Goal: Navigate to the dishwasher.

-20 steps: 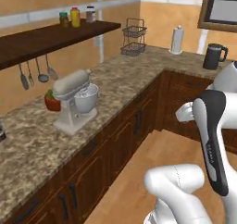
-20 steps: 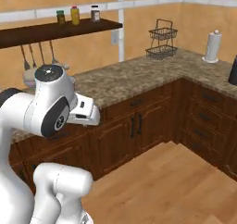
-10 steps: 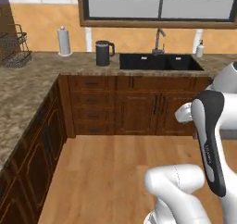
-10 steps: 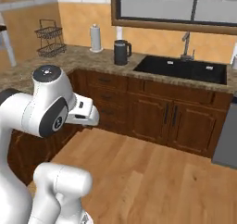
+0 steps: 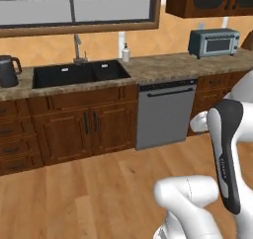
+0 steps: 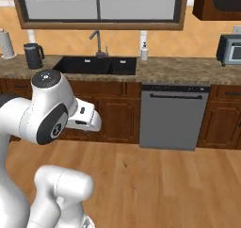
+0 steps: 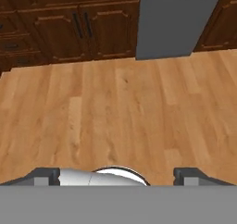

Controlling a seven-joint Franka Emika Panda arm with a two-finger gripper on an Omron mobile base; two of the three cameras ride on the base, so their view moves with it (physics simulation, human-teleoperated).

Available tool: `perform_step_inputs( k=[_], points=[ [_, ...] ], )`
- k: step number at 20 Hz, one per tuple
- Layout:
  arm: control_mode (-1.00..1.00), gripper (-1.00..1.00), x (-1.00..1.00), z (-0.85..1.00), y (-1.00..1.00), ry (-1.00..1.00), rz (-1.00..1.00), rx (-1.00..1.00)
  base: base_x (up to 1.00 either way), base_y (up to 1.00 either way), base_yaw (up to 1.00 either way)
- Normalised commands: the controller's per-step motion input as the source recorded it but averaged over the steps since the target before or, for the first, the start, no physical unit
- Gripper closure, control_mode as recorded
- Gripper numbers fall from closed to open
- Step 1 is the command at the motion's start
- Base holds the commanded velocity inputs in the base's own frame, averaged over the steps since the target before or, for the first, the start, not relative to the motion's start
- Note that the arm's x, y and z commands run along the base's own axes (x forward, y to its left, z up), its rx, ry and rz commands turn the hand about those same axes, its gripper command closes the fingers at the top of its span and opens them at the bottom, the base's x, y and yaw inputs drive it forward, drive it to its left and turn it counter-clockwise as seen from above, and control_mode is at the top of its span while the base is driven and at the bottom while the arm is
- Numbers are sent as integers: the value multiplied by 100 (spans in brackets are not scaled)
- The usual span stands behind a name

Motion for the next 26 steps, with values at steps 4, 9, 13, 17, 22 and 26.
perform_step_inputs(
  k=[4,9,13,17,22,26],
  points=[
    [100,-100,0,0,0,0,0,0,100,-100,0],
    [100,-100,0,0,0,0,0,0,100,-82,21],
    [100,-100,0,0,0,0,0,0,100,-59,30],
    [100,-100,0,0,0,0,0,0,100,-78,24],
    [100,-100,0,0,0,0,0,0,100,-60,13],
    [100,-100,0,0,0,0,0,0,100,-13,1]
  ],
)
